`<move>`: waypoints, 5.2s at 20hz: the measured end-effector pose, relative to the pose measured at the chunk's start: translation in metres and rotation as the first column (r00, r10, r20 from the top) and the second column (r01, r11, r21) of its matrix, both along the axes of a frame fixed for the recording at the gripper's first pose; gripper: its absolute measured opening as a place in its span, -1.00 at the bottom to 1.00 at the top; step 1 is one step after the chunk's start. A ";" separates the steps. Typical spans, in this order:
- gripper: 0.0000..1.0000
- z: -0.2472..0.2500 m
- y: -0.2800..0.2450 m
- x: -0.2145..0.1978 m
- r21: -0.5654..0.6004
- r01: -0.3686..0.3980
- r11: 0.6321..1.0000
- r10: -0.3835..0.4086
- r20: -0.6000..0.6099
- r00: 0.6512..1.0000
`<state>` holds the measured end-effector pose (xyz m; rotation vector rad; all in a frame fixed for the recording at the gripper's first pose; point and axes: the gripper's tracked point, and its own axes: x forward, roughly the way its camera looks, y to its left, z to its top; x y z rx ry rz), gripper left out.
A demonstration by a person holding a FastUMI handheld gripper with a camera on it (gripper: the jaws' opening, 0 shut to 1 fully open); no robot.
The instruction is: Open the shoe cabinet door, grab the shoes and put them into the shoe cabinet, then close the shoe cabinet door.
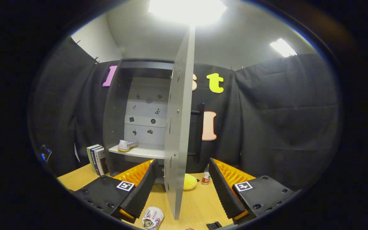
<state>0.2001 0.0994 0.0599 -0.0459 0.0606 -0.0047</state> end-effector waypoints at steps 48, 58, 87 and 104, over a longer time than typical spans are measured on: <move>-0.96 -0.125 0.056 -0.078 0.199 -0.147 0.969 0.247 -0.746 0.618; -0.98 -0.068 0.080 -0.045 0.195 -0.224 0.955 0.297 -0.645 0.704; -0.99 0.176 0.155 0.273 0.075 -0.360 0.930 0.368 -0.231 0.901; -0.43 0.148 0.174 0.343 -0.096 -0.359 0.928 0.311 -0.330 0.891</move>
